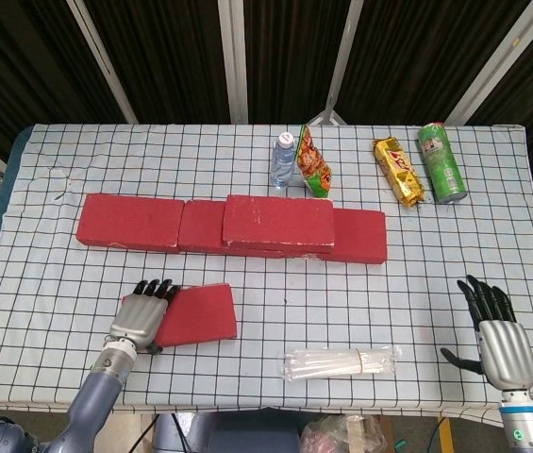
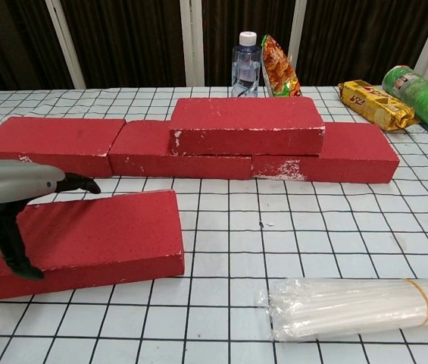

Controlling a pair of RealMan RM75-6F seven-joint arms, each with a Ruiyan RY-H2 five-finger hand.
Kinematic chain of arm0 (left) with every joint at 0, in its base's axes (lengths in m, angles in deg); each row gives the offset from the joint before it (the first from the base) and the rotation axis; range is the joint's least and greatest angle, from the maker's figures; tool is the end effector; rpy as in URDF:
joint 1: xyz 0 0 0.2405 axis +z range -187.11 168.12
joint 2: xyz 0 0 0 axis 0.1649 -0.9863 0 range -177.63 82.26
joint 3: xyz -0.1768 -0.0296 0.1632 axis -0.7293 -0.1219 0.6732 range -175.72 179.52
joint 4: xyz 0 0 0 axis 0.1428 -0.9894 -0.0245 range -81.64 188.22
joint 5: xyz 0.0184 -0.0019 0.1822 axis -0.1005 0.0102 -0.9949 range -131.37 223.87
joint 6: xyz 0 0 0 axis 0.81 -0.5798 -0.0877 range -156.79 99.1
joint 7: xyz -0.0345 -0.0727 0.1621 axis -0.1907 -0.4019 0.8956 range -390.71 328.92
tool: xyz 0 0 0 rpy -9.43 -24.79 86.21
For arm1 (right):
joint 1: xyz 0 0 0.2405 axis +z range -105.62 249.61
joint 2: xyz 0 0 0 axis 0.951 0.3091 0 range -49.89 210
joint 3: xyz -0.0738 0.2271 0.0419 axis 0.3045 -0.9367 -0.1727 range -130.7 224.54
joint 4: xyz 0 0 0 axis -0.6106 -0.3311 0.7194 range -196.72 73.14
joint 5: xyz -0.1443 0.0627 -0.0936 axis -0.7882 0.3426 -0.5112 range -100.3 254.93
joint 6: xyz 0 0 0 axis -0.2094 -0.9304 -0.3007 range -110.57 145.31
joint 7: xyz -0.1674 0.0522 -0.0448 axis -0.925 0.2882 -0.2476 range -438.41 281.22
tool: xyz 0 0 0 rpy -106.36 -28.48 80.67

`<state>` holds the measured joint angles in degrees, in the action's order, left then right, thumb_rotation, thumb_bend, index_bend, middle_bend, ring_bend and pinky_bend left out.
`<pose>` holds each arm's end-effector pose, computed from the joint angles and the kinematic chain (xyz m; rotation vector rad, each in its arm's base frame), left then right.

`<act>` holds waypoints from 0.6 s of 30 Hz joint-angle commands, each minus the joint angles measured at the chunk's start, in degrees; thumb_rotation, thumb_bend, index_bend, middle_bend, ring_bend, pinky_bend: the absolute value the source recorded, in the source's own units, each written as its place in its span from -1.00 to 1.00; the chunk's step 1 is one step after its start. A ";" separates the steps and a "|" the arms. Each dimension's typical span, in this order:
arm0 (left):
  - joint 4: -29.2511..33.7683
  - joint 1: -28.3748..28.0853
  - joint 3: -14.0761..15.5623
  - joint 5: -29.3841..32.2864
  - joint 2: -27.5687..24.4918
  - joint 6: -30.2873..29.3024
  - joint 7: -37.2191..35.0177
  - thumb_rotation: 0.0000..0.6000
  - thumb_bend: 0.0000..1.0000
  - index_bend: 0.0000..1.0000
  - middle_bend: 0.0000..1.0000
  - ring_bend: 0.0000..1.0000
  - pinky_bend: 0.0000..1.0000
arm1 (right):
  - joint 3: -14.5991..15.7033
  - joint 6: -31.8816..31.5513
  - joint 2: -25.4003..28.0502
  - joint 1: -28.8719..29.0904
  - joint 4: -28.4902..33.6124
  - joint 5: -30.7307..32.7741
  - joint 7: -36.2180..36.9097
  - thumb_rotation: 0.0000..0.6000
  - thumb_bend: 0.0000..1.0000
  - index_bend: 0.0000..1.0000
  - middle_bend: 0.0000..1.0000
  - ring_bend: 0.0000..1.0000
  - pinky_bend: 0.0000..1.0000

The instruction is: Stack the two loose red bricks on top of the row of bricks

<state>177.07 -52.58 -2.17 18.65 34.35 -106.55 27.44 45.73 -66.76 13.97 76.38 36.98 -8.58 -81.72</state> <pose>-0.1383 0.2675 0.0128 -1.8668 -1.0909 -0.3978 -0.2703 -0.2050 0.1510 1.3870 -1.0159 0.9412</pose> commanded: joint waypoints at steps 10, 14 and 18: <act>-2.33 -1.81 0.80 1.34 2.11 -0.93 0.13 1.00 -1.00 -0.82 -0.84 -1.00 -1.00 | -0.42 0.11 -0.01 -0.16 -0.34 0.19 0.66 1.00 -0.73 -0.95 -1.00 -1.00 -1.00; -2.64 -2.10 0.99 1.16 2.63 -1.85 0.26 1.00 -1.00 -0.71 -0.74 -1.00 -1.00 | -0.47 0.26 -0.08 -0.14 -0.38 0.15 0.83 1.00 -0.73 -0.95 -1.00 -1.00 -1.00; -2.98 -2.32 1.11 1.43 3.03 -2.93 0.55 1.00 -1.00 -0.62 -0.65 -1.00 -1.00 | -0.56 0.22 -0.10 -0.20 -0.34 0.08 1.03 1.00 -0.73 -0.95 -1.00 -1.00 -1.00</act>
<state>174.18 -54.85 -1.08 20.02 37.30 -109.36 27.93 45.17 -66.54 13.87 76.18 36.64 -8.49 -80.68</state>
